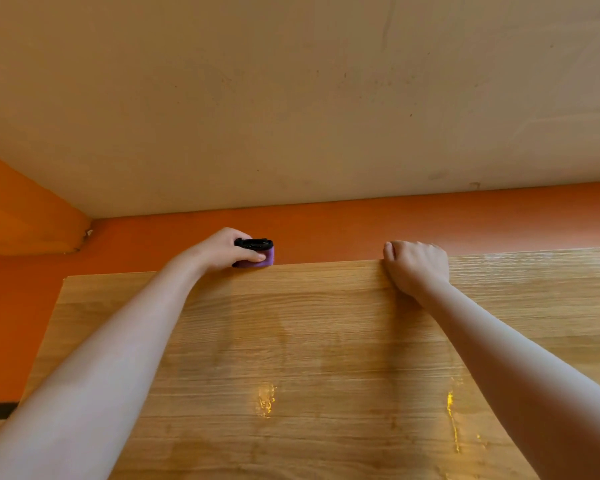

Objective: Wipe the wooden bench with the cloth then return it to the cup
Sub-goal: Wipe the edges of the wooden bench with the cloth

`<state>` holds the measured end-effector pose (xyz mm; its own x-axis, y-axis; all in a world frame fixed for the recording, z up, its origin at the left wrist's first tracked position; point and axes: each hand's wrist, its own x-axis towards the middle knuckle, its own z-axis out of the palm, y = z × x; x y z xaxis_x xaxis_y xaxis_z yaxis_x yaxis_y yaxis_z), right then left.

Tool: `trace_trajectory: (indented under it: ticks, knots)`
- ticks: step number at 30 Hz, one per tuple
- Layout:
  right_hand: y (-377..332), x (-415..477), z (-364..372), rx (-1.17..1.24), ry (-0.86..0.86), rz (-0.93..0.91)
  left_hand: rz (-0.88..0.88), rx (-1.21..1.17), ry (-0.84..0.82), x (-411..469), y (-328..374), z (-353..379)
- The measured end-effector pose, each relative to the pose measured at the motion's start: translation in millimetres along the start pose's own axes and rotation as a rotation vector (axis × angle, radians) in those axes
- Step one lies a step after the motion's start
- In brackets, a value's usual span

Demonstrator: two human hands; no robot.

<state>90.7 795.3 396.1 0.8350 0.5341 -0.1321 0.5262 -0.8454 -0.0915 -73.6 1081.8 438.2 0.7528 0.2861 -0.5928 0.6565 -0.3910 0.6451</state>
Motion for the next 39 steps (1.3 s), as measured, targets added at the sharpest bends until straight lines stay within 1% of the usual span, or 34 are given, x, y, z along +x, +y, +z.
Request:
trace_trajectory:
  ticks: [2, 3, 5, 7, 8, 10, 12, 14, 16, 21, 24, 28, 32, 36, 39]
  knots:
    - [0, 0, -3, -0.004, -0.04, 0.008, -0.001, -0.016, 0.006, -3, -12, -8]
    - [0, -1, -3, 0.017, -0.036, -0.015, 0.007, -0.019, 0.01, -3, -13, -8]
    - [-11, -6, -5, 0.103, 0.051, -0.11, 0.017, -0.006, 0.022, -1, -11, -5]
    - [-44, -13, -6, 0.17, 0.126, -0.195, 0.033, -0.008, 0.025, 0, -11, -3]
    - [-68, -15, -3, 0.183, 0.125, -0.235, 0.046, -0.017, 0.018, 1, -12, -3]
    - [-122, -16, 4, 0.177, 0.057, -0.293, 0.07, -0.026, 0.013, -1, -14, -3]
    - [-166, -14, 15, 0.156, 0.007, -0.281, 0.101, -0.025, 0.029, -2, -19, -3]
    - [-185, -11, 18, 0.13, 0.009, -0.202, 0.133, -0.011, 0.031, -6, -26, -9]
    - [-185, -9, 19, 0.091, -0.022, -0.142, 0.112, -0.008, 0.034, -13, -43, -27]
    - [-188, -9, 20, 0.0, -0.042, -0.13, 0.026, -0.018, 0.07, -36, -93, -76]
    - [-187, -7, 21, -0.01, -0.044, -0.12, 0.024, 0.016, 0.037, -25, -85, -74]
    - [-186, -7, 20, -0.014, -0.038, -0.103, 0.068, 0.009, -0.04, -14, -64, -54]
    - [-187, -8, 21, -0.026, -0.042, -0.103, 0.071, 0.007, -0.054, -20, -77, -66]
    - [-187, -8, 21, -0.034, -0.05, -0.096, -0.029, 0.042, -0.01, -33, -117, -109]
    - [-187, -7, 20, -0.031, -0.046, -0.096, -0.089, 0.054, 0.005, -36, -129, -124]
